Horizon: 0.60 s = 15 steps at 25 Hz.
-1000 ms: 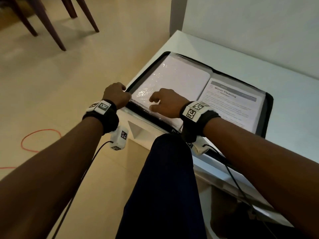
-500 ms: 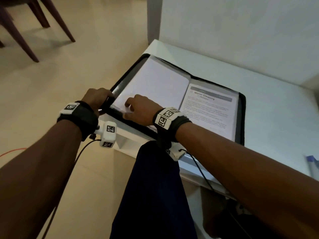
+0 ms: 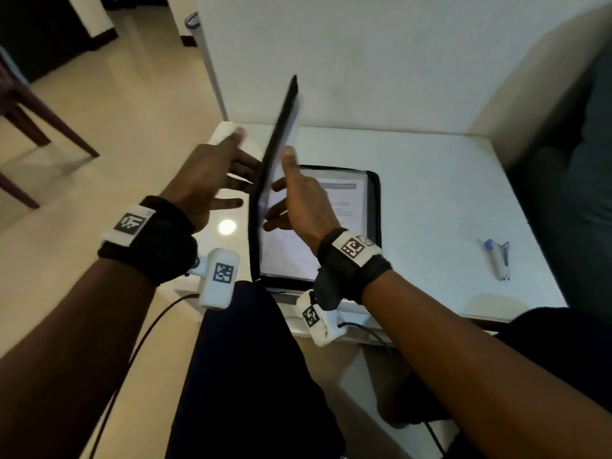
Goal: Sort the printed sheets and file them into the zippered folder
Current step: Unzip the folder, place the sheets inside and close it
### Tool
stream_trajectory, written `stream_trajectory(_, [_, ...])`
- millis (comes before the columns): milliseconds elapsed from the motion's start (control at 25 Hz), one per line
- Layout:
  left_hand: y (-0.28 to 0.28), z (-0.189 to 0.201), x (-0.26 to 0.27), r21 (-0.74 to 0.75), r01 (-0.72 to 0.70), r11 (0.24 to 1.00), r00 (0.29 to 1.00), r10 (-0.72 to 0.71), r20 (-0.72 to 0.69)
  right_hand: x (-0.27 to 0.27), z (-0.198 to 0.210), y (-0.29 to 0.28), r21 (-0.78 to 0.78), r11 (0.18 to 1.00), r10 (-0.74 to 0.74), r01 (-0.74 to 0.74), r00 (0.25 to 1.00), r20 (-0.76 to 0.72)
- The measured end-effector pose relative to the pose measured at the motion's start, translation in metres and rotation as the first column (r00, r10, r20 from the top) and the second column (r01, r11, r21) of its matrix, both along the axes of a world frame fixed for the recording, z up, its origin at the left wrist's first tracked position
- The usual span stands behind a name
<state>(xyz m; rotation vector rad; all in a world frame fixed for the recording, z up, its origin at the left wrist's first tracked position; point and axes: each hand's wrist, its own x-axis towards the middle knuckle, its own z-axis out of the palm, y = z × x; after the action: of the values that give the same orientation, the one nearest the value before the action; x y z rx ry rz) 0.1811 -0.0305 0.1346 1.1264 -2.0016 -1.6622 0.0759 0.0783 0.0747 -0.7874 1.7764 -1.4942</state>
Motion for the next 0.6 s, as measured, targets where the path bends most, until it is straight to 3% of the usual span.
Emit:
stream_trajectory(80, [0.027, -0.01, -0.033, -0.039, 0.186, 0.982, 0.978, -0.182, 0.101, -0.023, -0.01, 0.037, -0.004, 0.995, -0.099, 0.101, 0.979, 0.178])
stream_trajectory(160, [0.049, -0.03, -0.062, -0.066, 0.32, 0.945, 0.929, -0.299, 0.219, -0.043, -0.03, 0.068, 0.053, 0.984, -0.178, 0.17, 0.951, 0.254])
stream_trajectory(360, [0.078, -0.08, -0.101, -0.094, 0.505, 0.858, 0.805, -0.429, 0.41, -0.077, -0.089, 0.119, 0.16, 0.952, -0.304, 0.263, 0.881, 0.363])
stream_trajectory(480, [0.07, -0.106, -0.102, -0.066, 0.476, 0.877, 0.779, -0.385, 0.495, -0.084, -0.124, 0.127, 0.218, 0.935, -0.345, 0.281, 0.866, 0.362])
stream_trajectory(600, [0.045, -0.125, -0.091, -0.178, 0.36, 0.916, 0.79, -0.198, 0.58, -0.086, -0.14, 0.127, 0.224, 0.927, -0.364, 0.3, 0.863, 0.351])
